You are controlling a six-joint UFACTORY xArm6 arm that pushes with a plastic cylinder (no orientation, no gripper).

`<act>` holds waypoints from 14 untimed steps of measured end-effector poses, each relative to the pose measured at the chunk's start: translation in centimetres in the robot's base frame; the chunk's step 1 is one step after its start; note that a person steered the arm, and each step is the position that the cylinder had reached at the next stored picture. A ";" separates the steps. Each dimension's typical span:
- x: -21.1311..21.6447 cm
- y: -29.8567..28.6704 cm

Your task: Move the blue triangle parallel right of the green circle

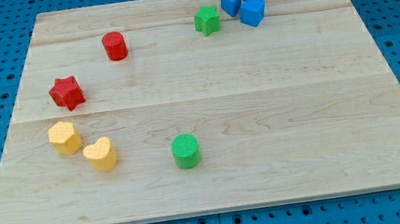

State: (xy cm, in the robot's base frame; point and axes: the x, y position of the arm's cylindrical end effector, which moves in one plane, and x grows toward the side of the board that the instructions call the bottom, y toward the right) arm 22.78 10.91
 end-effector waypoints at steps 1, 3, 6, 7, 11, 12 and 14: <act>-3.5 0.4; -3.3 -6.4; -0.4 -2.5; 1.9 -1.6; 15.3 -1.3; 19.0 0.4; 24.3 6.6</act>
State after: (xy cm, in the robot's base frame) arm 47.10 17.52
